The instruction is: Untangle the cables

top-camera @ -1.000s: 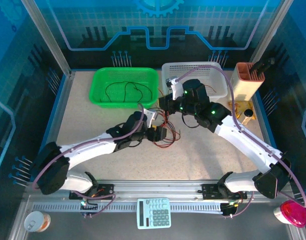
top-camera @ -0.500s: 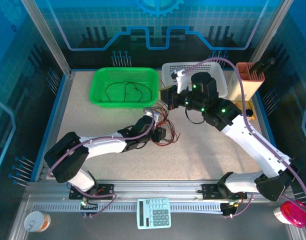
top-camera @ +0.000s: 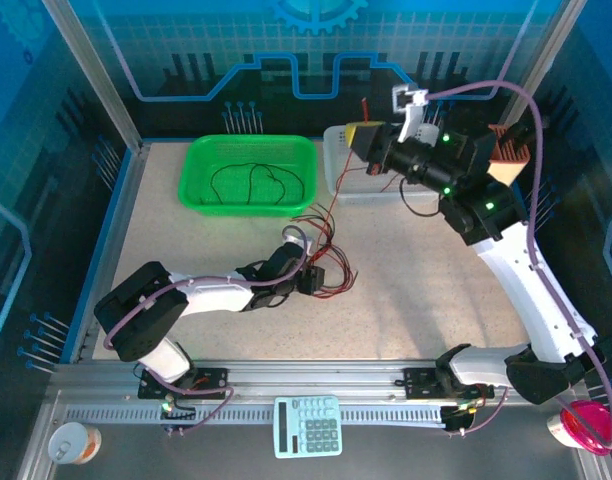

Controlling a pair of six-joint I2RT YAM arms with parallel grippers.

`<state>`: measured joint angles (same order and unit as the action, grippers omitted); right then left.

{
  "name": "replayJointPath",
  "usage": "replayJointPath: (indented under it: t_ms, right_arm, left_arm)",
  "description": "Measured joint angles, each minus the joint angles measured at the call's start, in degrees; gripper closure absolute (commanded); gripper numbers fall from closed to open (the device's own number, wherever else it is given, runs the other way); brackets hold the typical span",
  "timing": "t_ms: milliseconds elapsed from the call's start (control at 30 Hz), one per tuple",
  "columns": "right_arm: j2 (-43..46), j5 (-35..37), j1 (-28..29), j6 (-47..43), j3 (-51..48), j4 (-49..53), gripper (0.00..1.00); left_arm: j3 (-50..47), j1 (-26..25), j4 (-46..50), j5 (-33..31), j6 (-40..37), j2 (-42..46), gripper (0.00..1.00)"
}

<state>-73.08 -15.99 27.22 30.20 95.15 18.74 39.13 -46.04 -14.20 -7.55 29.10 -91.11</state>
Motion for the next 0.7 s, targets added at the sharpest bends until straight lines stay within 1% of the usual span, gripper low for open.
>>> replayJointPath:
  t_ms: [300,500,567,700]
  right_arm:
    - [-0.55,-2.89,-8.50,5.90,10.14,-4.85,1.00]
    - [-0.83,-2.27,-13.05,9.35,12.96,-9.09,1.00]
    - [-1.09,-1.79,-14.16,9.97,13.53,-10.45,1.00]
    - [-1.99,0.44,-15.76,10.58,14.12,-13.70,1.00]
  left_arm:
    - [-1.88,0.00,-0.28,-0.22,1.01,0.00,0.60]
    - [-2.12,0.00,-0.76,-0.20,1.03,0.02,0.59]
    - [-2.21,0.00,-0.76,-0.20,1.07,0.09,0.57]
    - [-2.29,0.00,-0.68,-0.13,1.84,1.64,0.48]
